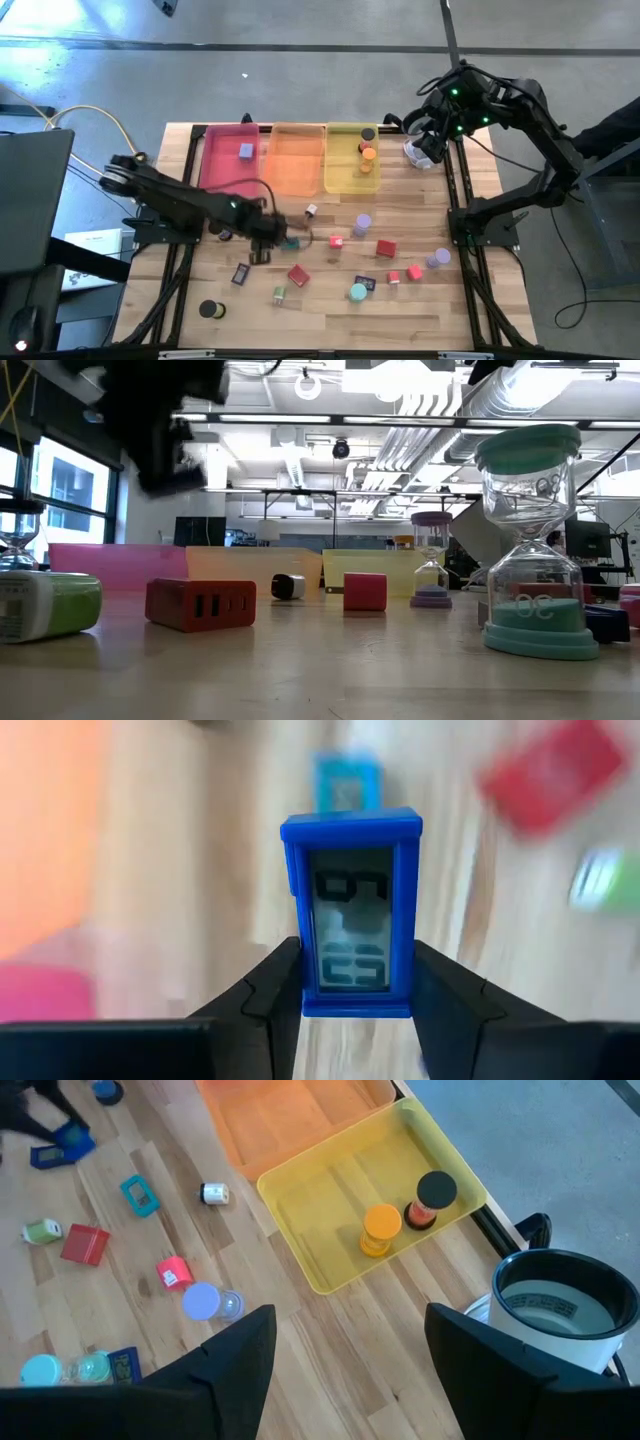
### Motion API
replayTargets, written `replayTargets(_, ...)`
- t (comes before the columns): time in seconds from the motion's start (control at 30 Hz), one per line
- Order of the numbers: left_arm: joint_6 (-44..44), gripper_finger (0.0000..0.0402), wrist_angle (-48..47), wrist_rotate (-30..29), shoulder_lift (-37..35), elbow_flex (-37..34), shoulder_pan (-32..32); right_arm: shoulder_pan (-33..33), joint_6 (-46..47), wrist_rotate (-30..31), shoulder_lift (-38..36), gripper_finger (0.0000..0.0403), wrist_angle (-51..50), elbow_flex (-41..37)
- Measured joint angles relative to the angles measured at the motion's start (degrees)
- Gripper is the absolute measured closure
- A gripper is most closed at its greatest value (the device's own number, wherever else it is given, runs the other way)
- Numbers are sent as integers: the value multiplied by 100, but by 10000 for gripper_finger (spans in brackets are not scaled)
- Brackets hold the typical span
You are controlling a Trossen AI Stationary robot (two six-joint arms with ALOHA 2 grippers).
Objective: Pick & Place Office items
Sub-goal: Put the blue digital clock into the orange bin
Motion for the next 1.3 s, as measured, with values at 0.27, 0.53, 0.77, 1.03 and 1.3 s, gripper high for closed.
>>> replayTargets(0.27, -1689, 264, -242, -1108, -315, 1040, 1012, -1, 0, 0, -2, 156, -4, -2)
replayTargets(0.53, -2311, 264, -32, -388, -248, 1388, 2808, 1, -39, 0, -2, 156, 59, -1)
replayTargets(0.77, -2493, 264, 15, -17, 135, 1392, 4086, 1, -39, 2, -2, 156, 258, 0)
replayTargets(1.03, -1816, 264, 996, 618, 1172, 1392, 4438, -2, -35, 18, 16, 156, 466, -1)
replayTargets(1.3, -1534, 264, 1234, 1134, 2057, 1388, 4862, -5, -118, 23, 22, 156, 789, -2)
